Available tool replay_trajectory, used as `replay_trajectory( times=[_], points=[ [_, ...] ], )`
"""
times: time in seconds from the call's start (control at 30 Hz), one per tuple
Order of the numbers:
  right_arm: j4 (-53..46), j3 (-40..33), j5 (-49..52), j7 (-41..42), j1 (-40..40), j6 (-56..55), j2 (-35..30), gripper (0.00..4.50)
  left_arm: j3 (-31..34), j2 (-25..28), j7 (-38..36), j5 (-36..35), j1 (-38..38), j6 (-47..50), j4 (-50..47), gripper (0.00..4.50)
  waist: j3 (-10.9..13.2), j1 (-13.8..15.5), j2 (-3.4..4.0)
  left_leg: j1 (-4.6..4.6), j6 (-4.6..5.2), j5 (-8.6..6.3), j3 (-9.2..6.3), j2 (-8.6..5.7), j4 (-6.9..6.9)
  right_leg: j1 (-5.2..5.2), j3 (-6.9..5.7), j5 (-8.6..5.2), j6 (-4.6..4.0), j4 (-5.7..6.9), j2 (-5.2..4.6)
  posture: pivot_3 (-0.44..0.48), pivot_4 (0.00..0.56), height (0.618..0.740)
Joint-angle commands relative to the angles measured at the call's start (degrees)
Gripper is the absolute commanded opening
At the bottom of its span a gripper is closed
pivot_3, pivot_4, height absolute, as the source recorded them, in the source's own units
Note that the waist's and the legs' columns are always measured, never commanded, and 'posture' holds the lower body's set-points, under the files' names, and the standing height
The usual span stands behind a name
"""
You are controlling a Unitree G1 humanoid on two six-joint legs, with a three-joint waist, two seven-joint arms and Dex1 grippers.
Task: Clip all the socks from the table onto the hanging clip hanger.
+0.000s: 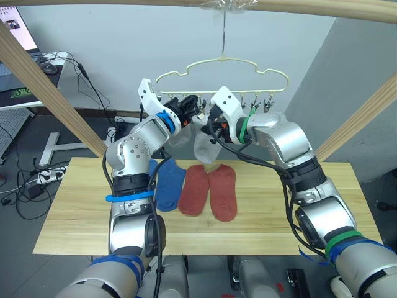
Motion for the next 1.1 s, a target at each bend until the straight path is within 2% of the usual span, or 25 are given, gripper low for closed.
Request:
replay_trajectory(
  times=[0.03, 0.13, 0.33, 0.53, 0.63, 0.97, 1.1],
  points=[
    [-0.65, -1.07, 0.52, -0.26, -1.8, -1.29, 0.1, 0.01, -0.44, -0.29, 0.22, -0.89, 0.27, -0.47, -2.54, 0.06, 0.0, 0.0, 0.0, 0.0, 0.0, 0.0, 0.0, 0.0, 0.0, 0.0, 0.0, 0.0, 0.0, 0.0, 0.0, 0.034, 0.194, 0.74],
    [-0.46, -1.1, 0.46, -0.36, -1.88, -1.35, 0.04, 0.01, -0.28, -0.54, 0.04, -1.19, 0.36, -0.67, -2.54, 0.06, 0.0, 0.0, 0.0, 0.0, 0.0, 0.0, 0.0, 0.0, 0.0, 0.0, 0.0, 0.0, 0.0, 0.01, 0.0, 0.032, 0.193, 0.74],
    [-0.4, -1.03, 0.41, -0.3, -1.94, -1.3, -0.12, 0.0, 0.09, -0.91, 0.0, -2.1, 0.53, 0.21, -2.8, 1.96, -0.01, 0.0, 0.0, 0.0, -0.01, 0.01, 0.0, 0.0, 0.0, 0.0, 0.0, 0.0, 0.0, 0.01, 0.0, 0.029, 0.193, 0.74],
    [-0.99, -0.87, 0.68, 0.01, -1.56, -0.78, -0.11, 0.0, 0.61, -0.72, -0.74, -4.81, 0.35, 1.23, -3.95, 1.96, -0.01, 0.0, 0.0, 0.0, -0.02, 0.01, 0.0, 0.0, 0.0, 0.0, 0.0, 0.0, 0.0, 0.01, -0.01, 0.034, 0.193, 0.74],
    [-1.34, -0.74, 0.81, 0.07, -1.14, -0.31, -0.04, 0.87, -0.87, 0.46, -1.49, -4.3, 0.95, 1.58, -5.38, 2.0, -0.01, 0.0, 0.0, 0.0, -0.02, 0.01, 0.0, 0.0, 0.0, 0.0, 0.0, 0.0, 0.0, 0.01, 0.0, 0.038, 0.193, 0.74],
    [-5.46, 0.16, 1.37, 1.12, 1.89, 2.43, -1.03, 4.47, -11.23, 8.14, -6.25, 2.52, 8.54, -0.41, -14.57, 2.0, -0.04, 0.02, 0.03, 0.0, -0.03, 0.02, 0.0, 0.0, -0.01, 0.0, 0.0, 0.0, 0.0, 0.03, -0.01, 0.065, 0.193, 0.74],
    [-9.84, 0.31, 2.25, 2.2, 4.36, 5.01, -3.11, 4.47, -16.71, 11.7, -9.18, 8.07, 12.93, -5.3, -18.31, 2.0, -0.04, 0.16, 0.03, 0.0, -0.04, 0.02, -0.01, 0.0, 0.0, 0.0, 0.0, 0.0, -0.01, 0.04, -0.01, 0.077, 0.194, 0.74]
  ],
)
